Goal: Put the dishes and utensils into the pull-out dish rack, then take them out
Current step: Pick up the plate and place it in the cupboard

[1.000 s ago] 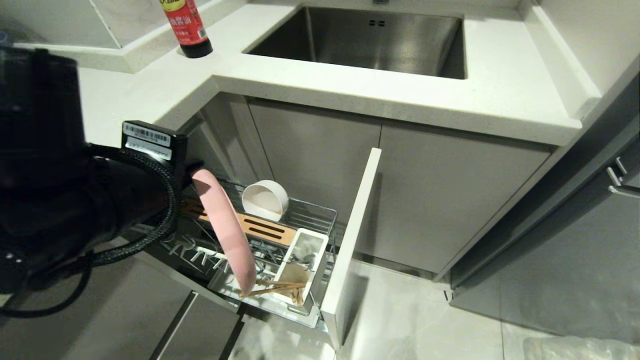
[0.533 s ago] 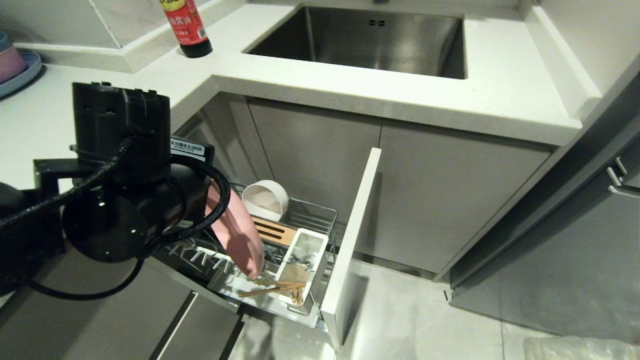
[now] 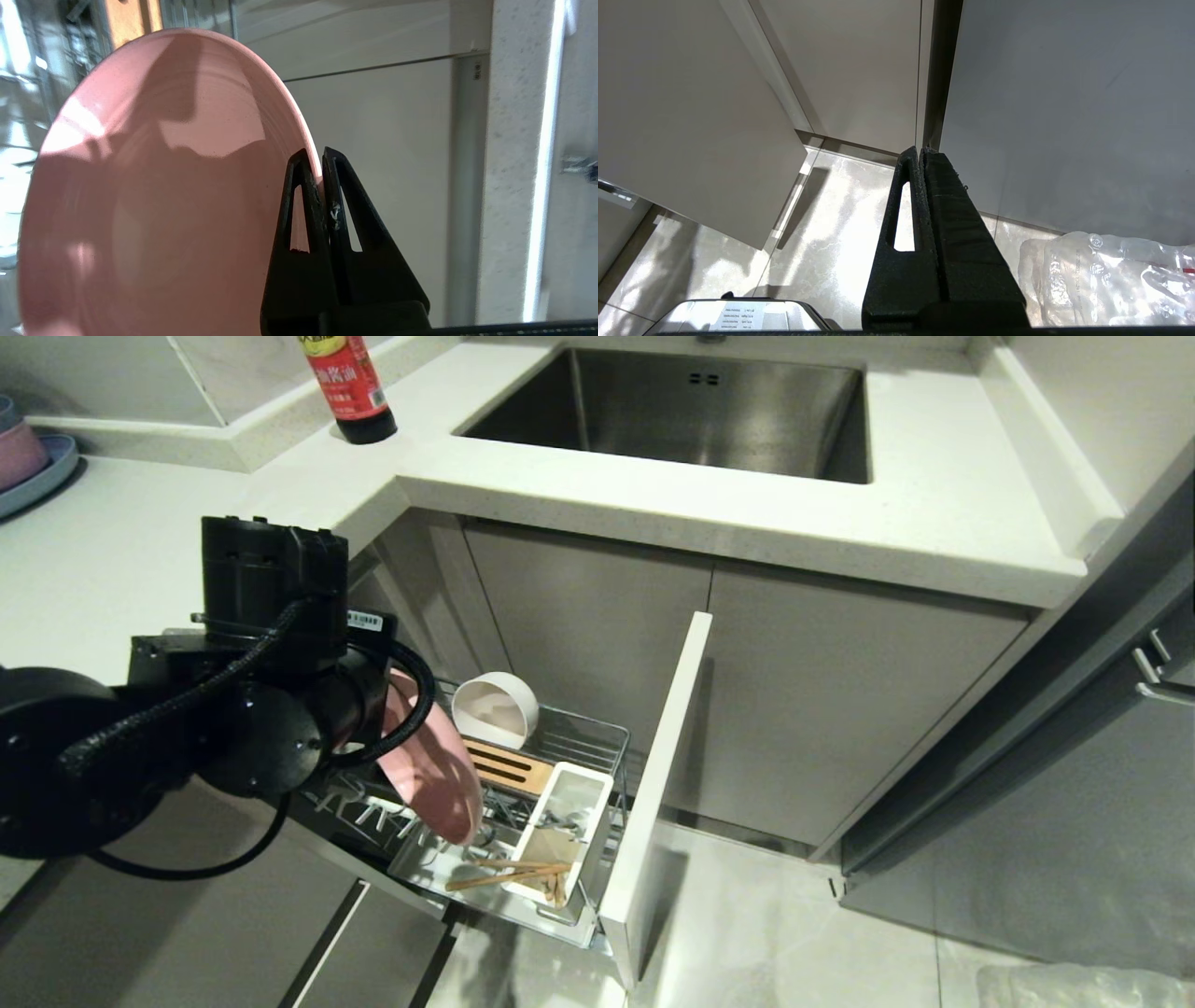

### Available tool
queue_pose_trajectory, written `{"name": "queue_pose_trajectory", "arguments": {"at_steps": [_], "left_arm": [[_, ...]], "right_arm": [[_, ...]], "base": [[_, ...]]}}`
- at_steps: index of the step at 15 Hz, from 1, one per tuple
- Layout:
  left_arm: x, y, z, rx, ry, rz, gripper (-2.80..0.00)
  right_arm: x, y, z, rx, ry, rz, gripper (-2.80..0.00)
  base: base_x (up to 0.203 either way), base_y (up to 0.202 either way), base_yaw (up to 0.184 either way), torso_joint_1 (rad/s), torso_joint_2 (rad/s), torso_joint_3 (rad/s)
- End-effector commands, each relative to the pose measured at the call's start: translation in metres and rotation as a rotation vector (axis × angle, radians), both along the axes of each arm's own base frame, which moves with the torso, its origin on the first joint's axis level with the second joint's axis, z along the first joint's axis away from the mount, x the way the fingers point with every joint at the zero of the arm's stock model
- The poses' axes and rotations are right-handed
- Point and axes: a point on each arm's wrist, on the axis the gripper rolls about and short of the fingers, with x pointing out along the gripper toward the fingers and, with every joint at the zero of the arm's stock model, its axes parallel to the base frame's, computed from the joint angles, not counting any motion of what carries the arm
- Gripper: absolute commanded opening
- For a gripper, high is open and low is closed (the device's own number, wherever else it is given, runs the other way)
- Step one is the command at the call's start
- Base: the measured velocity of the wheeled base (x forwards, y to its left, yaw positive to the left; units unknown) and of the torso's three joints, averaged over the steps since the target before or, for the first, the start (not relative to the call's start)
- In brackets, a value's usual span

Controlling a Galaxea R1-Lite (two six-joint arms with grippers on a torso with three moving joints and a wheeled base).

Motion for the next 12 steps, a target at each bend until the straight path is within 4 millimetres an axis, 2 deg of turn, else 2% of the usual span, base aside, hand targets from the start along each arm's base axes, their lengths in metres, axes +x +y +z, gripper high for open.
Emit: {"name": "queue_pose_trajectory", "arguments": {"at_steps": [1, 12], "left_arm": [[0.006, -0.003, -0.005, -0.013, 0.005, 0.009, -2.80], [0.035, -0.010, -0.020, -0.078, -0.024, 0.047, -2.80]], "right_arm": [[0.000, 0.000, 0.000, 0.000, 0.001, 0.001, -2.80], [0.000, 0.000, 0.000, 0.000, -0.001, 0.001, -2.80]], "base": [[0.000, 0.000, 0.000, 0.000, 0.00, 0.000], [0.000, 0.000, 0.000, 0.000, 0.00, 0.000]]}}
